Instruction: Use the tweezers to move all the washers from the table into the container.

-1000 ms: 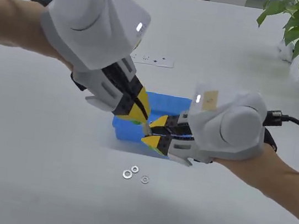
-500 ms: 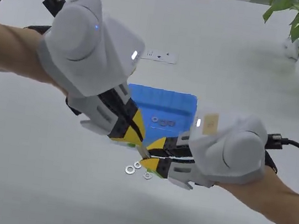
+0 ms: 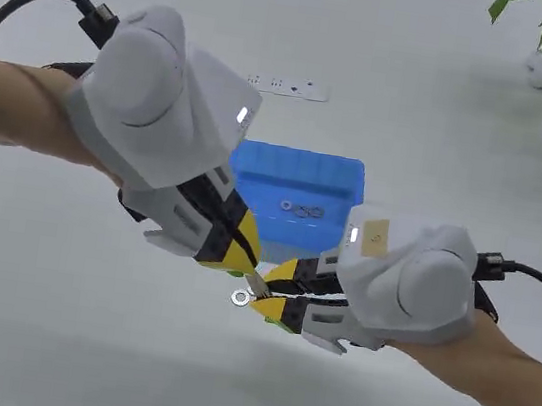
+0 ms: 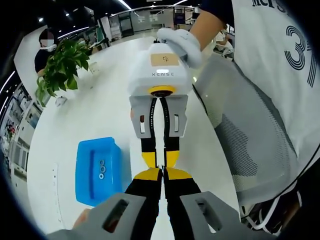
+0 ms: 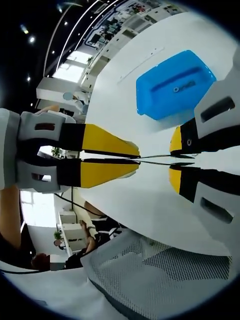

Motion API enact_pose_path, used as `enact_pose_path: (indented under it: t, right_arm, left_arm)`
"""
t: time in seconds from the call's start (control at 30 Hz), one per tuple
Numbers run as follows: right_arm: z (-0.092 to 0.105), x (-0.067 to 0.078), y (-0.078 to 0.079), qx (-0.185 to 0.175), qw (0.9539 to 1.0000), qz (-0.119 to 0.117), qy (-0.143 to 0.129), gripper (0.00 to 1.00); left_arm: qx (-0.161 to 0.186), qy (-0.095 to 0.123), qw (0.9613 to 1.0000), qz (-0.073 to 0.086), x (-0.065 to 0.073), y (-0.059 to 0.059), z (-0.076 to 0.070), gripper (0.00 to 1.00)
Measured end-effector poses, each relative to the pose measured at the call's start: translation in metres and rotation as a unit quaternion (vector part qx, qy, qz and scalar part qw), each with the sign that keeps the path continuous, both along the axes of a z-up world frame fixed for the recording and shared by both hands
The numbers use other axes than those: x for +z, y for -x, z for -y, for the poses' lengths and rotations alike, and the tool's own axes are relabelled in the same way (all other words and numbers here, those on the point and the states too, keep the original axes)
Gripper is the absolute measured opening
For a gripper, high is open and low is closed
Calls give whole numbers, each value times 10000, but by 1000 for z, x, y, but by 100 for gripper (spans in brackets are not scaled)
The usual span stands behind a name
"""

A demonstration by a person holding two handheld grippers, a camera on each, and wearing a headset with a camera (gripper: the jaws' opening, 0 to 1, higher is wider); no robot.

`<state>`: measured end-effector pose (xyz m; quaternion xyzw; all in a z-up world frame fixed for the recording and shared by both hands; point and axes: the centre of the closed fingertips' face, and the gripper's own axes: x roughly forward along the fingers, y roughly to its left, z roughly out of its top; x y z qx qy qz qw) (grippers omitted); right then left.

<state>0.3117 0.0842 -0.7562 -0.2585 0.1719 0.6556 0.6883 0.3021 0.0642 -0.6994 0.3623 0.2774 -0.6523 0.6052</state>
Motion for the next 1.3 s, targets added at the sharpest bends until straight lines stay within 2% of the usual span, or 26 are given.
enact_pose_path:
  t: [0.13,0.37,0.77,1.1,1.3]
  right_arm:
    - [-2,-5,1,68,10000,42,29,10]
    - [-2,-7,-6,42,9999,141,62,11]
    - [-2,-16,-10,8,9999,121,64,11]
    - [0,-22,-14,-82,10000,-27,6,11]
    - [0,-23,-15,-88,10000,-24,-11,11]
  left_arm:
    - [-5,-34,10000,-13,-5,1,-1,6]
    - [47,-52,10000,14,-7,-7,0,6]
    - [28,-155,9999,-21,-14,-10,3,6]
    - [55,-198,9997,-105,-21,-15,5,6]
    - [55,-221,9997,-76,-22,-16,6,6]
